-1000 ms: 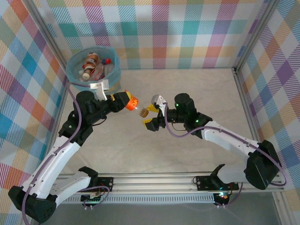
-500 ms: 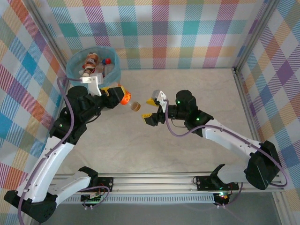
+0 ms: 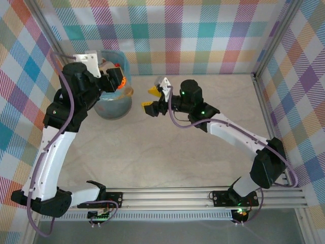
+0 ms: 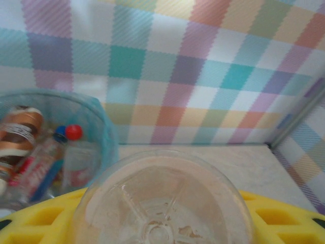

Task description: Put the plastic bottles in the bin

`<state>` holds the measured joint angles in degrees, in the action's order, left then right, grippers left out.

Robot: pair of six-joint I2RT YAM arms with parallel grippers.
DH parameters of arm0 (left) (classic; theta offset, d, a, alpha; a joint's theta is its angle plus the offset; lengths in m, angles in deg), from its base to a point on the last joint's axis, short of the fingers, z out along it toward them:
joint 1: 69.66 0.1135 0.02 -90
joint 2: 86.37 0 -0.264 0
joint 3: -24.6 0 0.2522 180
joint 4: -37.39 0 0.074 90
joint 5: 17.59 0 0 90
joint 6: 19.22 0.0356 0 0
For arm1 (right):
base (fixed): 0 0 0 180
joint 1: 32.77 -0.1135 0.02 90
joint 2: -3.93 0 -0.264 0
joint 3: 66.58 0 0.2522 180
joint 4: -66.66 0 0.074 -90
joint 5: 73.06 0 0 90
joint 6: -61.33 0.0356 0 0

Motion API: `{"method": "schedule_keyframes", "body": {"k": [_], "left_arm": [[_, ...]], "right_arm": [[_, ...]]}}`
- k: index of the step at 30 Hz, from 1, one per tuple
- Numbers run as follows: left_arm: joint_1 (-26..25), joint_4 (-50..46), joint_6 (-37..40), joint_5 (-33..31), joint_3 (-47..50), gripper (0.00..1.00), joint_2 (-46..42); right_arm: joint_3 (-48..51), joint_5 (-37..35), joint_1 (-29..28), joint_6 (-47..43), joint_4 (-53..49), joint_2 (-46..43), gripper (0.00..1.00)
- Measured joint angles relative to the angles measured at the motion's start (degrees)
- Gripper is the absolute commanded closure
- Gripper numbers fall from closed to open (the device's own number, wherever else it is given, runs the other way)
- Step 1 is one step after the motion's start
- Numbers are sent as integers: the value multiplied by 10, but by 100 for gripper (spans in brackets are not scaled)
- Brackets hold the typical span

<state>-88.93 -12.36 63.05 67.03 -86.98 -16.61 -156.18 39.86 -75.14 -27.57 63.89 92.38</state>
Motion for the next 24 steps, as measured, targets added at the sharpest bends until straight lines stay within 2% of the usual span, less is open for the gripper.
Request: {"method": "schedule_keyframes", "body": {"k": [8,18,24], "left_arm": [[85,-21,45,-10,-90,84,58],[223,-27,89,-12,-168,84,185],[263,-18,120,-18,-178,84,257]], "right_arm": [[-71,-13,-1,44,-24,49,26],[-124,-12,-17,56,-47,89,27],[-146,-12,-23,56,-51,121,27]]}}
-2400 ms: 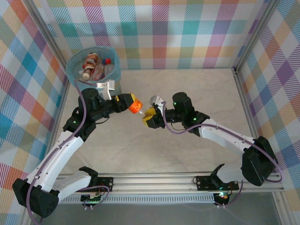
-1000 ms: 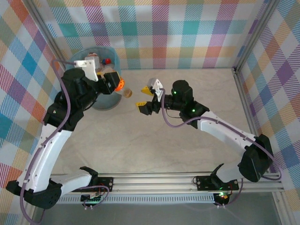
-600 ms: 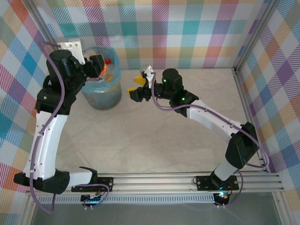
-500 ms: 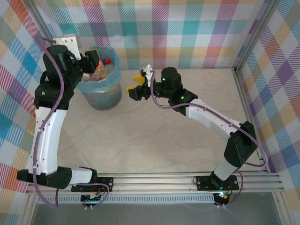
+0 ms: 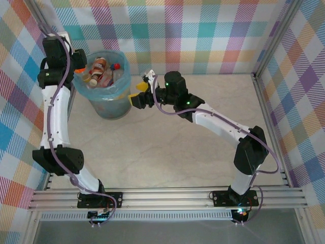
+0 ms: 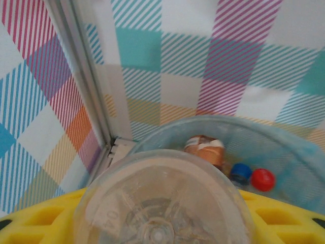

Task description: Put the plastic bottles in the bin

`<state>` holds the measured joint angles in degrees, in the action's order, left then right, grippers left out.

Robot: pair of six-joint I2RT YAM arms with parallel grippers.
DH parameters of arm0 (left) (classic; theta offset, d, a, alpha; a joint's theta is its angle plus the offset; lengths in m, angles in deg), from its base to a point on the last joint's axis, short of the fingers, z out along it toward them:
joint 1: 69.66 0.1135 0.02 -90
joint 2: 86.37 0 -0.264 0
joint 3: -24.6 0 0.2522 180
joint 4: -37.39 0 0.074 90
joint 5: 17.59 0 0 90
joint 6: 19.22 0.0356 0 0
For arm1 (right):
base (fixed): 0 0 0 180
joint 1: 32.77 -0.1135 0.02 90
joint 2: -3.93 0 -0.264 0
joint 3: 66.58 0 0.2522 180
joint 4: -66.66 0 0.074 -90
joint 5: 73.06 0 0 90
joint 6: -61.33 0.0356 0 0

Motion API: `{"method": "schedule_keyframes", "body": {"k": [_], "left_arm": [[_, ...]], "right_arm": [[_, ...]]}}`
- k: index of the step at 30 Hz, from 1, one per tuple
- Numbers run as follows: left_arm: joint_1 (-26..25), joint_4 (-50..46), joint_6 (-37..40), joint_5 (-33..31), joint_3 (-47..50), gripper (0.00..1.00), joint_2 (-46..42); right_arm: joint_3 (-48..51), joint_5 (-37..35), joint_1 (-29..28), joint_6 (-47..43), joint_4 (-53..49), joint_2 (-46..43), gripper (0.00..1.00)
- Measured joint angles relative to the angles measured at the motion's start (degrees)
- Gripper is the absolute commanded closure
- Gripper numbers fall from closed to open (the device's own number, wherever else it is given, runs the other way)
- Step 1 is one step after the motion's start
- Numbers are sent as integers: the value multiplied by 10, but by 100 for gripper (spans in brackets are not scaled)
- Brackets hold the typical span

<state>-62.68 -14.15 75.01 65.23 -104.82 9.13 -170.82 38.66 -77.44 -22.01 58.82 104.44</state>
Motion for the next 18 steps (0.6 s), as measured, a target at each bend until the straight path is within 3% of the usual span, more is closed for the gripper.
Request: {"method": "schedule_keyframes", "body": {"k": [5,18], "left_arm": [[10,7,19,2,0,83,43],[12,44,32,29,11,77,54]], "right_arm": [[-30,5,0,-2,-10,33,27],[-42,13,0,-17,-37,48,27]]}}
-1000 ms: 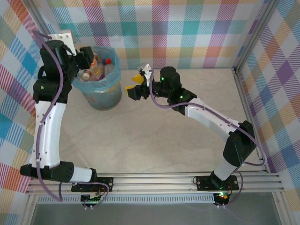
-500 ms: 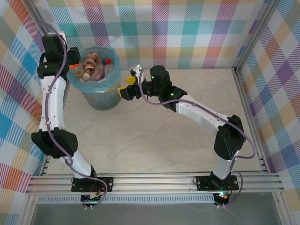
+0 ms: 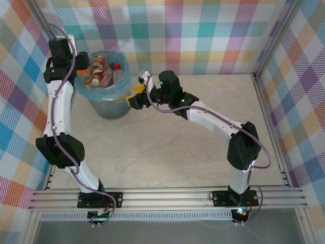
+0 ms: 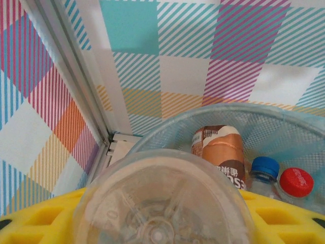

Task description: Put the plastic bottles in the bin

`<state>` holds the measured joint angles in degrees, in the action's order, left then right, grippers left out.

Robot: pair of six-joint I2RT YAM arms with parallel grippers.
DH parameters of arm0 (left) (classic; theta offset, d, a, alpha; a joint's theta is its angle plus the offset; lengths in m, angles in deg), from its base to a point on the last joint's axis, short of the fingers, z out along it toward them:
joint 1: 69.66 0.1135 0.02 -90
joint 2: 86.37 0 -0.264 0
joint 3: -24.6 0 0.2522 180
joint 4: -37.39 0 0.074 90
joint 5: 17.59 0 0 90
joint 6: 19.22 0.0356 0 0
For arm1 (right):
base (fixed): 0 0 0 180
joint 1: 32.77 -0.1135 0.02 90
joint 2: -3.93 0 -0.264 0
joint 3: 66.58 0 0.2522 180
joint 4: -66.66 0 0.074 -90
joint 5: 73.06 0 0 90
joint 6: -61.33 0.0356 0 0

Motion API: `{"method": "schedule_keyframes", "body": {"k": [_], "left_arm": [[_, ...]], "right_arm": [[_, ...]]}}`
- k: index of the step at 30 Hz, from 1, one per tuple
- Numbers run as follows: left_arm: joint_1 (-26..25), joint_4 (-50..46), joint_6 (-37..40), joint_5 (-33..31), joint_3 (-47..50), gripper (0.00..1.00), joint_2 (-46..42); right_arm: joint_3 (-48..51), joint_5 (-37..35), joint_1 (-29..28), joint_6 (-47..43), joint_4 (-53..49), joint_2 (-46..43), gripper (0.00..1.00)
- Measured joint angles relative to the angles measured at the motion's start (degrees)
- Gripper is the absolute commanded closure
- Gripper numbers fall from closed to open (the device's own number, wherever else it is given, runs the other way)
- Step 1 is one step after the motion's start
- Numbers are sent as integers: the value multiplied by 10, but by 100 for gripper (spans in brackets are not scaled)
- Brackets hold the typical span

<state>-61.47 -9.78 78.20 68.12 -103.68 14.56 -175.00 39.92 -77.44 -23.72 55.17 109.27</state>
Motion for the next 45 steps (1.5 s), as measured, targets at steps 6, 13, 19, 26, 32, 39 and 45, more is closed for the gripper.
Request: {"method": "schedule_keyframes", "body": {"k": [6,13,19,26,32,39,45], "left_arm": [[3,10,-1,4,0,73,8],[8,6,-3,15,-10,72,14],[10,4,-4,19,-17,72,22],[15,10,-6,32,-24,74,36],[17,16,-5,59,-40,75,60],[14,36,3,67,-20,70,58],[-2,35,7,76,10,73,32]], "right_arm": [[0,0,0,-10,-9,0,27],[-1,-1,0,-18,-16,0,27],[-1,-5,0,-27,-18,0,27],[-3,-9,0,-28,-20,0,27],[-3,-13,0,-28,-20,0,27],[-3,-13,0,-23,-20,2,28],[-7,-13,0,-17,-20,14,28]]}}
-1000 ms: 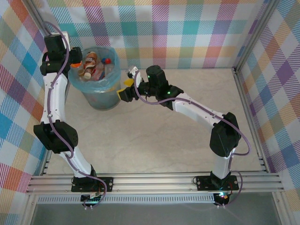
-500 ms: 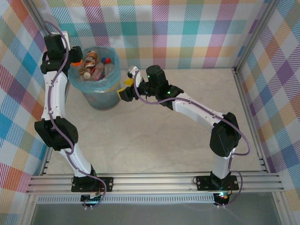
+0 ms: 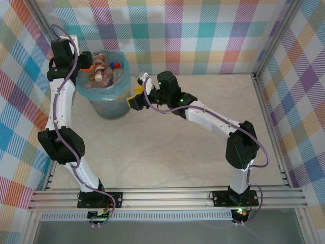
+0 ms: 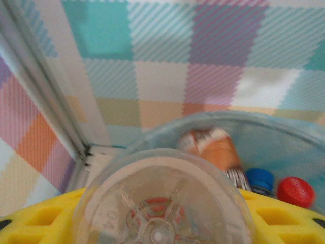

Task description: Put the plastic bottles in the bin

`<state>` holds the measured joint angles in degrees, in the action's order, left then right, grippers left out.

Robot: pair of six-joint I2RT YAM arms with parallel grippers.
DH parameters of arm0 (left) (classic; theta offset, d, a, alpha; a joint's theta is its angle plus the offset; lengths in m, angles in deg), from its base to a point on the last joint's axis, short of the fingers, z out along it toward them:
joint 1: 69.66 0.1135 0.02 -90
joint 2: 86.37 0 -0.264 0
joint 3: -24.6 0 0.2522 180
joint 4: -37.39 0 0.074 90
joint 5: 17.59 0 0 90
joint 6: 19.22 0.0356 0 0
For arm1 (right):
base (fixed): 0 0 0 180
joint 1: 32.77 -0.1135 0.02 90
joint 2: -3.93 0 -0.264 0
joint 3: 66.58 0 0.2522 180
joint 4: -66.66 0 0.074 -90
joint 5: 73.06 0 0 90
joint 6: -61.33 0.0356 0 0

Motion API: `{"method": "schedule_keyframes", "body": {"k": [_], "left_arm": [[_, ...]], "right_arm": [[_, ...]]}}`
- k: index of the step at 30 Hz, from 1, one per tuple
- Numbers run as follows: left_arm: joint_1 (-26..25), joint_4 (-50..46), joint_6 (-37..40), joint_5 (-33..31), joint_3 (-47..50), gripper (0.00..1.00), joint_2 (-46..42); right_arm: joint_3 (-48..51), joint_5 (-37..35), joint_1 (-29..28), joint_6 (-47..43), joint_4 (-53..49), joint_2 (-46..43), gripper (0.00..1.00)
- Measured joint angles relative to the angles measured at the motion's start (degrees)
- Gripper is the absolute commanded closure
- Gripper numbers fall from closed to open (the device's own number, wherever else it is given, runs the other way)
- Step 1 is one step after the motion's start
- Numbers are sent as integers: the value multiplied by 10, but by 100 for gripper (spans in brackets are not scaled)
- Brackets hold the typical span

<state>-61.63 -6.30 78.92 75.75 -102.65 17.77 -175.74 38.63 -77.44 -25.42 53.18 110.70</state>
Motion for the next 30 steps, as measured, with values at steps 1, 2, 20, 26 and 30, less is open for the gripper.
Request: {"method": "schedule_keyframes", "body": {"k": [1,2,20,26,30], "left_arm": [[-6,-17,-1,5,1,73,-1],[-12,-39,0,5,1,73,-1],[-59,-218,3,26,-60,65,-33],[-59,-196,-2,26,-34,54,-15],[-60,-164,-7,26,2,49,-35]], "right_arm": [[0,0,0,0,0,1,28],[0,0,0,1,-1,2,28],[-7,5,0,22,-4,2,29],[-5,4,0,23,-12,2,29],[3,3,0,22,-17,2,29]]}}
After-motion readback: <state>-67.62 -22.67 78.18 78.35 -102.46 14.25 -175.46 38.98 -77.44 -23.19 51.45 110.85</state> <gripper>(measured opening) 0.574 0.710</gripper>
